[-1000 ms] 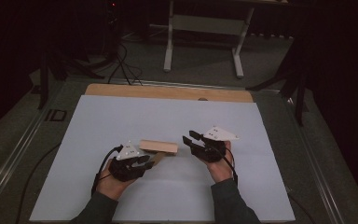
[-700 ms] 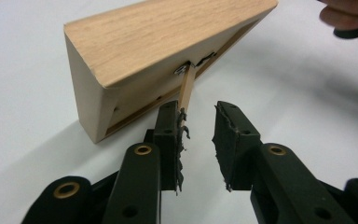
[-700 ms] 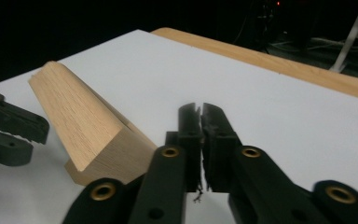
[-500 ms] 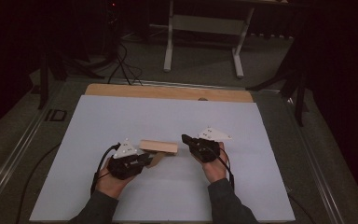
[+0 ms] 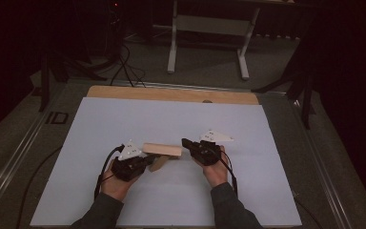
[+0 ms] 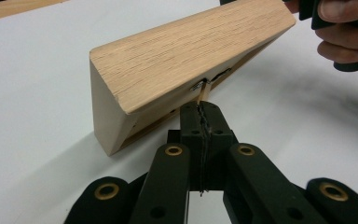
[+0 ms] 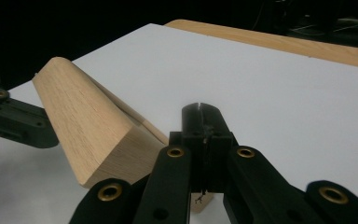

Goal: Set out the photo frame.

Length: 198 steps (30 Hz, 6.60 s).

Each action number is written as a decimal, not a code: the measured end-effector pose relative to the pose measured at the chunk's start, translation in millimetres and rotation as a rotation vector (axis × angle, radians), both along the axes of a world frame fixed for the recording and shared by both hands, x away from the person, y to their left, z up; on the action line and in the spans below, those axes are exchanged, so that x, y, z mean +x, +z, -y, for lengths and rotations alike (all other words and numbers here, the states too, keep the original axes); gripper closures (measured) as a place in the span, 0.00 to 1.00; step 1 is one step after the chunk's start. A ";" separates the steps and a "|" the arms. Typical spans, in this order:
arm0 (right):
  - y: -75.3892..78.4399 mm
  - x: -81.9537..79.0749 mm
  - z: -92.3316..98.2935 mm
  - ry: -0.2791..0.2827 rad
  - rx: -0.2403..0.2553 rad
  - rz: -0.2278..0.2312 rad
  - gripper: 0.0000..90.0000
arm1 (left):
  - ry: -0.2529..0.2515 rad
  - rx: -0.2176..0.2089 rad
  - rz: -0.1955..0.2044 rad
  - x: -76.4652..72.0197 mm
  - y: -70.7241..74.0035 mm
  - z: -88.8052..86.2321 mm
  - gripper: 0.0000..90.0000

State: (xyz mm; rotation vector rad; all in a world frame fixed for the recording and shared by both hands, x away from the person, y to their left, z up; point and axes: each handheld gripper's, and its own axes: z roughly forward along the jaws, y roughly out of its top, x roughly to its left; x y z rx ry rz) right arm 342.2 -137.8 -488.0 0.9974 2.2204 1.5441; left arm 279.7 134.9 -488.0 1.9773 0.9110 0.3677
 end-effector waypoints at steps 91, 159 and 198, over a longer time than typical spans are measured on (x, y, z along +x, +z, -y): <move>-1.6 -17.9 -12.3 0.127 -0.053 0.011 1.00 | -0.003 0.009 -0.026 8.5 -5.6 17.9 1.00; -9.5 -38.6 -47.6 0.226 -0.164 0.045 0.87 | 0.141 -0.040 -0.082 24.4 -14.8 -13.6 0.81; 6.8 -30.1 -20.5 0.122 -0.119 0.073 0.57 | 0.208 -0.214 -0.006 5.8 25.4 -49.5 0.42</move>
